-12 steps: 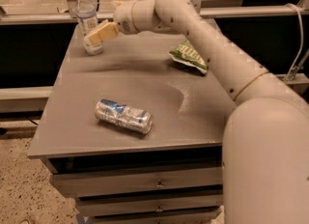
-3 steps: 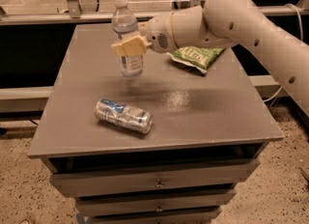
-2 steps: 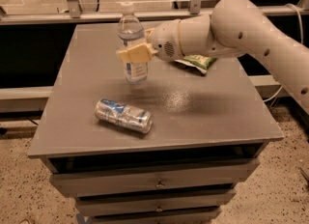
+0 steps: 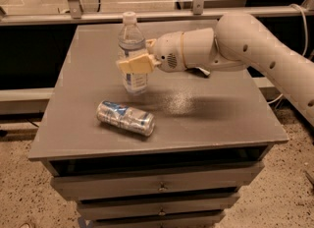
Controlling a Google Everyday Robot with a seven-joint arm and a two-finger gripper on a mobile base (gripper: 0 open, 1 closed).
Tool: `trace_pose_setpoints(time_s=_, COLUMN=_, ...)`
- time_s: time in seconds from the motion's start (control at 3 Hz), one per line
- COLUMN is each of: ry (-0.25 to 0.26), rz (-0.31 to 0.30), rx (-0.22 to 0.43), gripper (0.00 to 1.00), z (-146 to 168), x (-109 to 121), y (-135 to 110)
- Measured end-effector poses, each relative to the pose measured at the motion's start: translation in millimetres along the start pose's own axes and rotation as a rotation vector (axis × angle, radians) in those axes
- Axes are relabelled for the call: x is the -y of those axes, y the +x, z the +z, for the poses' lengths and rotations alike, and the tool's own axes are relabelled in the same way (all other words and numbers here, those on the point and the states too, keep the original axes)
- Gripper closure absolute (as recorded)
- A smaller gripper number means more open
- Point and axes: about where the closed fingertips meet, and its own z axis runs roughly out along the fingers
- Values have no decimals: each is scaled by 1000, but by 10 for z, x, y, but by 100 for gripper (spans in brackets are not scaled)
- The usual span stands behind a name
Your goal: Move blue plastic bottle near redbull can
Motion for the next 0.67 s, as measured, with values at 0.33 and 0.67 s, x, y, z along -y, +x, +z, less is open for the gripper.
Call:
trace_pose_setpoints(time_s=0.33, ry=-45, rz=-10, rx=20, gripper=28, z=95, x=-95, y=-1)
trace_pose_setpoints(time_s=0.67, ry=-84, rz=-28, rx=40, gripper=4, z=182, x=-179, y=-2)
